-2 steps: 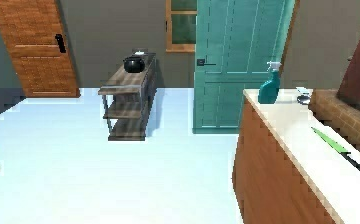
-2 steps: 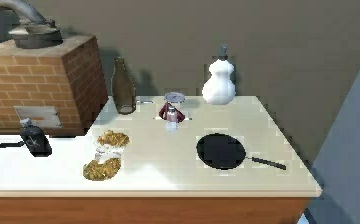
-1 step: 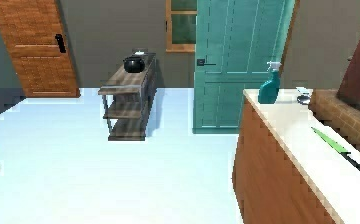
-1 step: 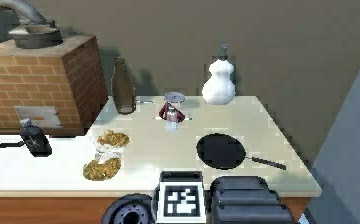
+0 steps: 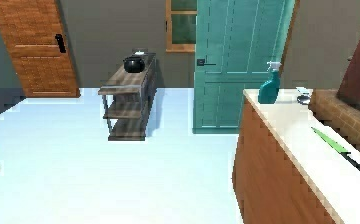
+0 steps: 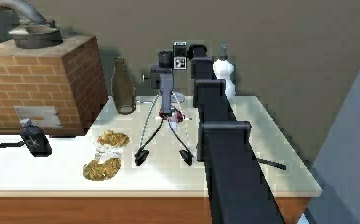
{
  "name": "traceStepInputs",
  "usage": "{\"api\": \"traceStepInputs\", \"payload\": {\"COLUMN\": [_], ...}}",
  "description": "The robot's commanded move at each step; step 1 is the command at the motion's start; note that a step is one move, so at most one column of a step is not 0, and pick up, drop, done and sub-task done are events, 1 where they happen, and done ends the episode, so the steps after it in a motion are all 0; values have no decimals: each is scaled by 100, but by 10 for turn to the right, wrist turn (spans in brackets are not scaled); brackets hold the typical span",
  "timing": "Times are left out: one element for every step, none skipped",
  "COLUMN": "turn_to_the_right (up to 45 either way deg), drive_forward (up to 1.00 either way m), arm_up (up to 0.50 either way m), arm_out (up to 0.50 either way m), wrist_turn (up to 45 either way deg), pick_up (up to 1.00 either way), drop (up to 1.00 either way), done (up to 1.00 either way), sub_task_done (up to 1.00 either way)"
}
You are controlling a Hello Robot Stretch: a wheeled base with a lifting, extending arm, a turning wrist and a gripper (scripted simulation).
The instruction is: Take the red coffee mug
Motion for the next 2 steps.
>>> {"api": "traceStepInputs", "payload": {"turn_to_the_right": [0, 0], "drive_forward": [0, 0], "arm_up": [0, 0], "arm_out": [0, 0], "wrist_turn": [450, 450], "pick_up": [0, 0], "drop": [0, 0], "done": [0, 0], "sub_task_done": [0, 0]}}
